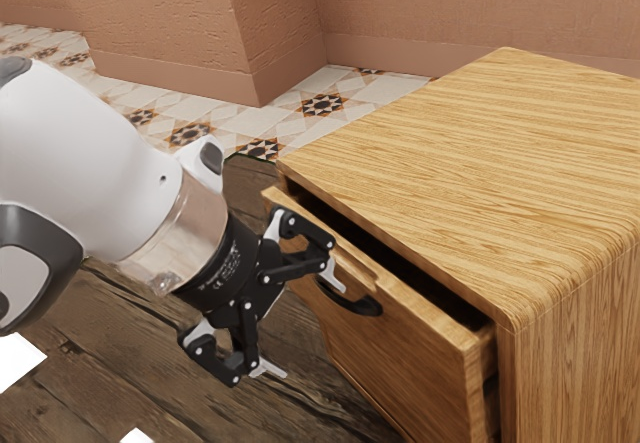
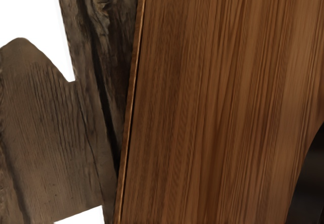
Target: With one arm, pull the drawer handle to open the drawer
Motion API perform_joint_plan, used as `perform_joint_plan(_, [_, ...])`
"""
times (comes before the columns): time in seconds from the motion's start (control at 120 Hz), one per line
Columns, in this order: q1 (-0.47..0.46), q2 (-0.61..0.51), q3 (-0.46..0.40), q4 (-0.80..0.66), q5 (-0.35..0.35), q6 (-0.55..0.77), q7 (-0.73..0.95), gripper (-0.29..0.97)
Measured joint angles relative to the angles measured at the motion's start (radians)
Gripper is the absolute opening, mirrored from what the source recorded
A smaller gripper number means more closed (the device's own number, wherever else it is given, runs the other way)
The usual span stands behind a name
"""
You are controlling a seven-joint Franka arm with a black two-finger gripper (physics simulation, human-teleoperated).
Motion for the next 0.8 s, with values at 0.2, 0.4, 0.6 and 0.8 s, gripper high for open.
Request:
perform_joint_plan(0.2, [-0.012,0.052,0.0,-0.022,0.006,-0.028,-0.009,0.67])
perform_joint_plan(0.4, [-0.016,0.081,0.0,-0.047,0.017,-0.054,-0.015,0.67])
perform_joint_plan(0.6, [-0.015,0.135,0.0,-0.08,0.021,-0.08,-0.02,0.67])
perform_joint_plan(0.8, [-0.01,0.29,0.014,-0.137,0.063,-0.137,-0.025,0.67])
